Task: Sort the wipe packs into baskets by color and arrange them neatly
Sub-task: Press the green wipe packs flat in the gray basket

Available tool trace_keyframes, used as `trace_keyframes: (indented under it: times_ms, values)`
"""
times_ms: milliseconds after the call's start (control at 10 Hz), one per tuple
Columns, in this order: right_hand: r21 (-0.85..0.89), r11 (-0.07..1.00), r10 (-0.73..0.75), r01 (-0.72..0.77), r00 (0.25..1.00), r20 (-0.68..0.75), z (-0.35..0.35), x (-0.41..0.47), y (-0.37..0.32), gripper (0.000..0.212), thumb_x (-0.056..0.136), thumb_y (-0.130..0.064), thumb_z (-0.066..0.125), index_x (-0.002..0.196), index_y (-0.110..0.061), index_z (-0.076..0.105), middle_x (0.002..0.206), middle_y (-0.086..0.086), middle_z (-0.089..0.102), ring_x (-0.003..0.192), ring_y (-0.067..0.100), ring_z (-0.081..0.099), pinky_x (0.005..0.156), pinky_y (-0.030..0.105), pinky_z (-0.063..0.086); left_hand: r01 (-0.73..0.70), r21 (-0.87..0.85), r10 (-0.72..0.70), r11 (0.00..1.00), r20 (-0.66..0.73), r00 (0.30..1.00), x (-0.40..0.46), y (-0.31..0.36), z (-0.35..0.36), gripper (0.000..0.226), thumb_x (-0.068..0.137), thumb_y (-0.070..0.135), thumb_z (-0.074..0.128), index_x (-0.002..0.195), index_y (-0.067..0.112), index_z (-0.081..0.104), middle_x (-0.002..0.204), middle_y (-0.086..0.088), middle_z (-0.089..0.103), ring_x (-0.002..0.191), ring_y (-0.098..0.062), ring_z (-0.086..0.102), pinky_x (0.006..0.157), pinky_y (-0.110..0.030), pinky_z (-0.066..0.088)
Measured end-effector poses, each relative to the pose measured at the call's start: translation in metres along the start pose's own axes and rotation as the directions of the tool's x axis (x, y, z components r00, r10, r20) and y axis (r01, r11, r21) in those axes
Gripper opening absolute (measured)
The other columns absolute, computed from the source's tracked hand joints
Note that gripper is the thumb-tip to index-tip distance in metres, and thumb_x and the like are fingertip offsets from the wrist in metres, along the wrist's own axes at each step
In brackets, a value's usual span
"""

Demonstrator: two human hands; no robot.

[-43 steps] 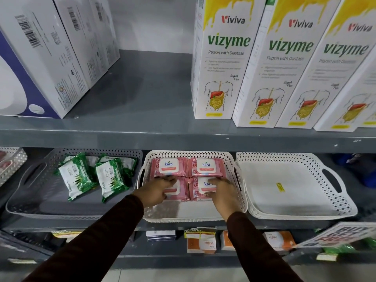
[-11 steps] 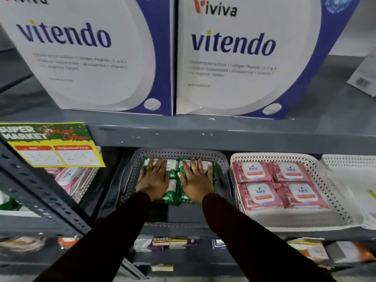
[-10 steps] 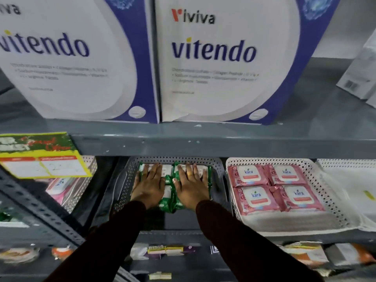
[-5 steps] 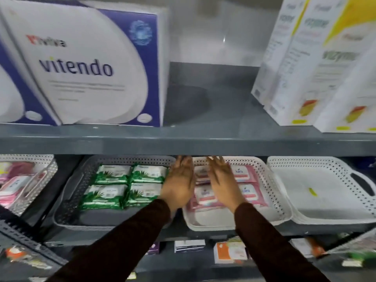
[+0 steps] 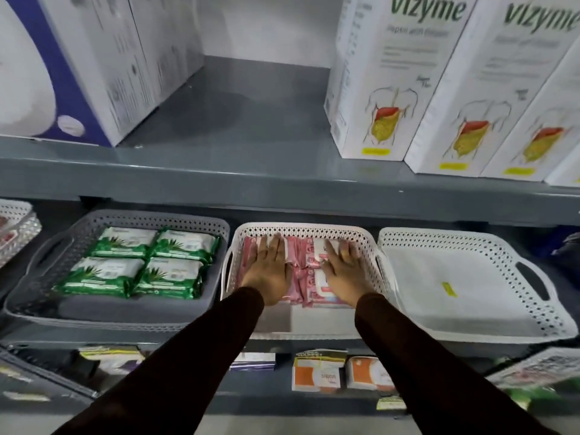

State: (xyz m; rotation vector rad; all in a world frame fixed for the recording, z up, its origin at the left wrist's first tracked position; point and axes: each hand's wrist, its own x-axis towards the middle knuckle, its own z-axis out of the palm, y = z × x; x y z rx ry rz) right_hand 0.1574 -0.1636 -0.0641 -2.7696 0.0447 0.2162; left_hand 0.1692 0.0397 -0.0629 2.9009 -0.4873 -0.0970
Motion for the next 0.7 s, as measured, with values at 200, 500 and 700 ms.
trace_keyframes:
  times_ms: [200,500,700]
  values:
    - [-0.076,0.997,-0.031,0.029,0.999,-0.024,0.006,0.004,0.008,0.059,0.104,-0.047,0.02,0.158,-0.035,-0.002,0.168,0.005,-0.012,0.154,0.029,-0.016,0.122,0.051,-0.006,-0.002,0.035,0.002,0.999,0.018,1.0,0.0,0.001,0.007,0.067,0.098,0.05,0.004,0.149,0.012,-0.017,0.157,-0.007,-0.023,0.142,-0.029,-0.027,0.118,-0.049,-0.011]
    - [0.058,0.954,-0.244,0.296,0.872,-0.424,-0.013,-0.109,-0.049,0.056,0.105,-0.037,0.024,0.158,-0.026,0.012,0.166,-0.008,-0.006,0.154,0.007,-0.011,0.127,0.038,0.004,-0.278,-0.032,0.247,0.96,-0.374,0.894,-0.095,0.02,-0.053,0.058,0.102,0.038,0.022,0.152,0.008,0.014,0.16,-0.011,0.016,0.148,-0.022,-0.002,0.121,-0.04,0.008]
    - [0.085,0.801,-0.359,0.593,0.588,-0.725,-0.044,-0.21,-0.102,0.055,0.105,-0.039,0.028,0.158,-0.028,0.018,0.168,-0.008,0.015,0.154,0.022,0.018,0.123,0.03,0.016,-0.601,0.144,0.536,0.786,-0.642,0.548,-0.201,-0.006,-0.138,0.054,0.096,0.025,0.046,0.145,0.005,0.034,0.157,-0.008,0.03,0.143,-0.031,0.028,0.116,-0.045,0.025]
